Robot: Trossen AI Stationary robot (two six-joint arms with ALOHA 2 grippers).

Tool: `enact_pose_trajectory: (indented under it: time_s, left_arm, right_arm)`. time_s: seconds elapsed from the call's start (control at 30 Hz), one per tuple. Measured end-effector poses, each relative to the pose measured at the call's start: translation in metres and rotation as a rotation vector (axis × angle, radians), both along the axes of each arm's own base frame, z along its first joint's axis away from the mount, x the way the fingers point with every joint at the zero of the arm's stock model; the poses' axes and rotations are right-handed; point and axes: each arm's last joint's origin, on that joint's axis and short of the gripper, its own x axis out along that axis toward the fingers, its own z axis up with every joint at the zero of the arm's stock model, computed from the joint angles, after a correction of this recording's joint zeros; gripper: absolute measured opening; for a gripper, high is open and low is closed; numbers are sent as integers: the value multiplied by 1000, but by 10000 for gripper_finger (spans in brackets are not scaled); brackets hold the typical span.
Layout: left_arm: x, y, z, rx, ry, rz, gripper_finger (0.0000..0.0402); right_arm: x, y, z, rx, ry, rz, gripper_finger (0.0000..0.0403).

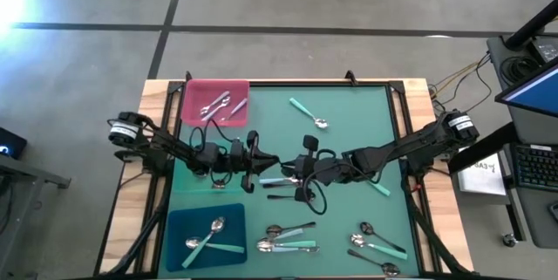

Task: Sort silverware by color (type)
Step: Put the black spoon into the green bin

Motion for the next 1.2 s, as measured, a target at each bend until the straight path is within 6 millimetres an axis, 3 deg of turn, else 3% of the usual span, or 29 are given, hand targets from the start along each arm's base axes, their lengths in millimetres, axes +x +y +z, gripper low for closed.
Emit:
enact_pose_trajectory:
  time_s: [0.17, 0.57, 0.8, 0.97, 1.2]
  left_arm:
    - [0, 0, 0, -2, -2, 0, 0]
    - [-1, 0, 3, 17, -17, 8, 1]
    - [-7, 8, 1, 23, -5, 32, 1]
    - [-28, 24, -2, 24, 11, 85, 1]
    - [-91, 34, -5, -38, 19, 101, 0]
  right_arm:
    - [0, 0, 0, 30, -7, -13, 13]
    - [0, 0, 0, 45, -12, -20, 96]
    - [-1, 0, 2, 65, -19, -27, 111]
    - [-4, 1, 6, 76, -31, -26, 112]
    - [-15, 0, 8, 174, 19, -77, 110]
